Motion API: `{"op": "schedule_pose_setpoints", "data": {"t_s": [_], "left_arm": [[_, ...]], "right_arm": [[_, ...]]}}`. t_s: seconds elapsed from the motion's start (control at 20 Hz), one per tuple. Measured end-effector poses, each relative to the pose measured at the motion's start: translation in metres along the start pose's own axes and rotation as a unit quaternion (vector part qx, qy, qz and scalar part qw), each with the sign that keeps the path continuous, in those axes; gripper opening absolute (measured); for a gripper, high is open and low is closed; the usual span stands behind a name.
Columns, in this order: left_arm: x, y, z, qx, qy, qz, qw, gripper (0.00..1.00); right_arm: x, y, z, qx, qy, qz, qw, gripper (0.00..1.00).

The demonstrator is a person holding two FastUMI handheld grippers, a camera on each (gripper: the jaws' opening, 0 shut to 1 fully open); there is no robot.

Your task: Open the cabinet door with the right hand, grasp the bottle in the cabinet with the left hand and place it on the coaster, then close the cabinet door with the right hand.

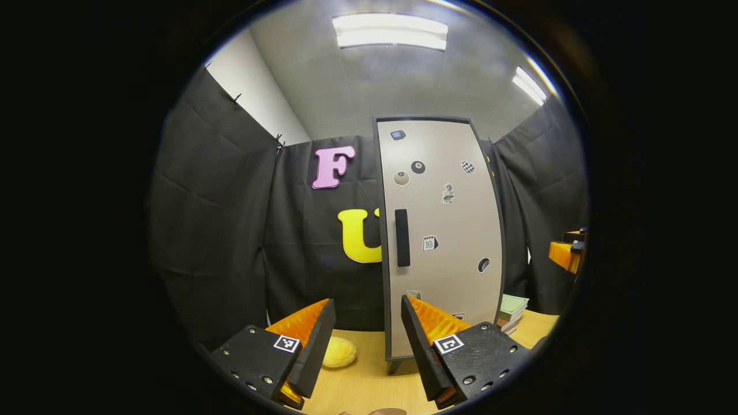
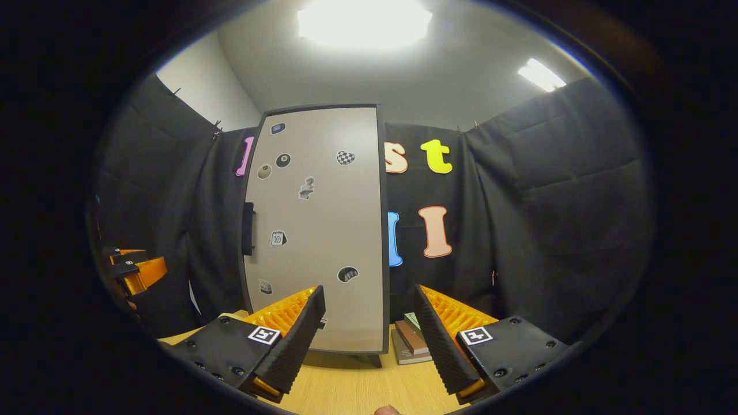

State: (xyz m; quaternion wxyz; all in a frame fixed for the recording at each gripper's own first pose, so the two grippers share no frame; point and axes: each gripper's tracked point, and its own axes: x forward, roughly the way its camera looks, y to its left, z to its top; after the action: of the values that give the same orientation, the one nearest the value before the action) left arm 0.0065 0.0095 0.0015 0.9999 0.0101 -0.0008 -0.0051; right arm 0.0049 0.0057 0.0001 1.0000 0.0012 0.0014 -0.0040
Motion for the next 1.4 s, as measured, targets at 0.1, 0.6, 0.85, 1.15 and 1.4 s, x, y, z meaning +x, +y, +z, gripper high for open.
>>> {"op": "schedule_pose_setpoints", "data": {"t_s": [0.1,0.6,0.85,1.15,1.4], "left_arm": [[0.001,0.0,0.0,0.002,-0.001,-0.001,1.0,0.67],[-0.007,0.022,0.004,0.003,-0.005,0.011,1.0,0.66],[-0.012,0.049,-0.001,0.01,0.0,0.033,0.999,0.67],[-0.021,0.088,-0.012,0.015,0.014,0.065,0.998,0.67],[-0.032,0.116,-0.024,0.022,0.028,0.085,0.996,0.66]], "right_arm": [[0.0,0.001,0.001,-0.001,0.0,0.0,1.0,0.97],[0.014,0.024,0.017,0.007,-0.008,0.018,1.0,0.96],[0.032,0.047,0.032,0.001,-0.02,0.036,0.999,0.97],[0.06,0.09,0.047,-0.004,-0.022,0.072,0.997,0.97],[0.085,0.13,0.059,0.007,-0.025,0.098,0.995,0.96]]}}
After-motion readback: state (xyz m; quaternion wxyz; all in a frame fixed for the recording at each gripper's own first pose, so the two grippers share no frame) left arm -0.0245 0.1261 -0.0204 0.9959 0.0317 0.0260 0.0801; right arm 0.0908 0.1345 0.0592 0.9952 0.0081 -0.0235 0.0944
